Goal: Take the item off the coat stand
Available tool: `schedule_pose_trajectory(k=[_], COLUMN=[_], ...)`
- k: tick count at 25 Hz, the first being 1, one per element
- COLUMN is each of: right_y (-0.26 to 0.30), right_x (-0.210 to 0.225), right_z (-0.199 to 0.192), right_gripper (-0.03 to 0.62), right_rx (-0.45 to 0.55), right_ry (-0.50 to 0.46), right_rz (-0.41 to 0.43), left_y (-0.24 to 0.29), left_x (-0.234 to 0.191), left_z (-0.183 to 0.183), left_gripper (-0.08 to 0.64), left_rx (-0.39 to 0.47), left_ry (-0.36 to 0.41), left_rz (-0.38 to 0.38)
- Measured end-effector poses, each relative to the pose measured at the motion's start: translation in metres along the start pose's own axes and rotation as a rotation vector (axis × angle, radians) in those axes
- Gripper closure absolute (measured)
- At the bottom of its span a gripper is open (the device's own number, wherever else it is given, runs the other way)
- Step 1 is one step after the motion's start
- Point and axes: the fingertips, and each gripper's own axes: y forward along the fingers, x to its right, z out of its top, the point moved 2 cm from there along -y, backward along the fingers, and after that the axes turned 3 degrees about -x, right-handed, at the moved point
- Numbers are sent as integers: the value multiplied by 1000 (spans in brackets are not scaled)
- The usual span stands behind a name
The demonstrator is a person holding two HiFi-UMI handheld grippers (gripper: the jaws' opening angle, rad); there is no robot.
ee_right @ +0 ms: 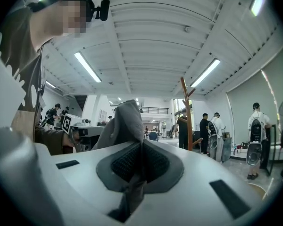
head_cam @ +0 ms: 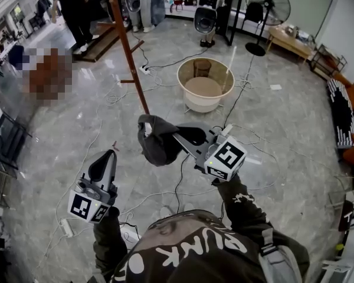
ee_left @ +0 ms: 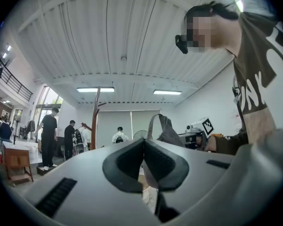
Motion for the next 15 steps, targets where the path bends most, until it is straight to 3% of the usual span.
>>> schedule_pose_trajectory(k=[15], right_y=[4], right_x=[-2], right_z=[12], right_gripper=[580], right_rx=[11], right_ry=[-2], right_rz=[-7], left_y=[-6], left_x=[-5], left_z=[11], left_gripper=[555], left_rx=[7], left_ry=[11], left_rz=[-6])
